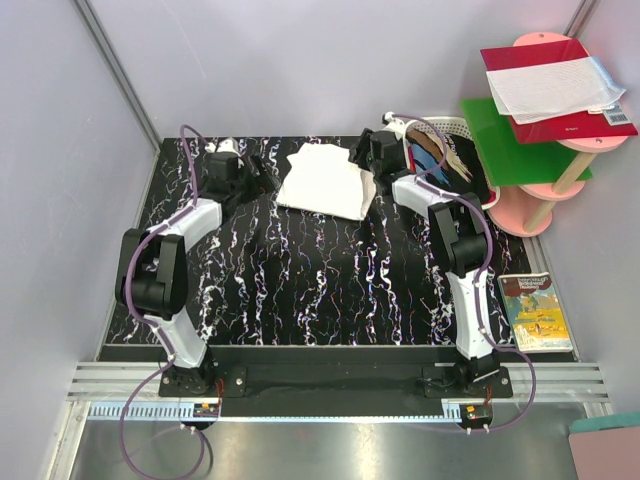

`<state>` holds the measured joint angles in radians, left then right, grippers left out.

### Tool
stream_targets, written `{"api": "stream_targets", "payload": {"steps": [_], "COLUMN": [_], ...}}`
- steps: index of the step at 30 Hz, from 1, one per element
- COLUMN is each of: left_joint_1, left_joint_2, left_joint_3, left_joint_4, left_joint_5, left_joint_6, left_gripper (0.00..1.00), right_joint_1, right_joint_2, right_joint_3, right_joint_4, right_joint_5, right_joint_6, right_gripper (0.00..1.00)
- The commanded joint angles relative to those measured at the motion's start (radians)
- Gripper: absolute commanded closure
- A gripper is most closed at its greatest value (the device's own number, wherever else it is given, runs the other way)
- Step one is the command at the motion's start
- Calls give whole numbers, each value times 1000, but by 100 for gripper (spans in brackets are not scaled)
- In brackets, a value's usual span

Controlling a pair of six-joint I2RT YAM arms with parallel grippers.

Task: Fold and stack the t-shirts
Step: Fold the tshirt

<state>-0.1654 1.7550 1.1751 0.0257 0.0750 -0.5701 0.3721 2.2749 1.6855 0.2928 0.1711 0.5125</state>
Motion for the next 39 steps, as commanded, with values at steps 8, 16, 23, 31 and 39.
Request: {"api": "stream_targets", "payload": {"steps": [8, 16, 23, 31, 39], "left_joint_1": [-57, -103, -102, -102, -102], "left_joint_2": [15, 97, 40, -12, -20], "left_joint_3": [63, 146, 69, 26, 15], "left_joint_4": [74, 36, 17, -21, -10], "left_joint_5": [180, 209, 161, 117, 144], "left_joint_6": [58, 29, 68, 99, 69], "left_gripper": [4, 100, 100, 100, 84], "right_joint_1": [-1, 40, 53, 15, -44], "right_joint_2": [-215, -117, 67, 274, 304], "right_joint_3": [-208, -35, 228, 640, 628], "right_joint_4": [159, 55, -173, -746, -916], "right_joint_5": [-103, -216, -210, 142, 163], "right_joint_6": [-49, -112, -114, -83, -52], "right_gripper": [1, 100, 100, 100, 100]}}
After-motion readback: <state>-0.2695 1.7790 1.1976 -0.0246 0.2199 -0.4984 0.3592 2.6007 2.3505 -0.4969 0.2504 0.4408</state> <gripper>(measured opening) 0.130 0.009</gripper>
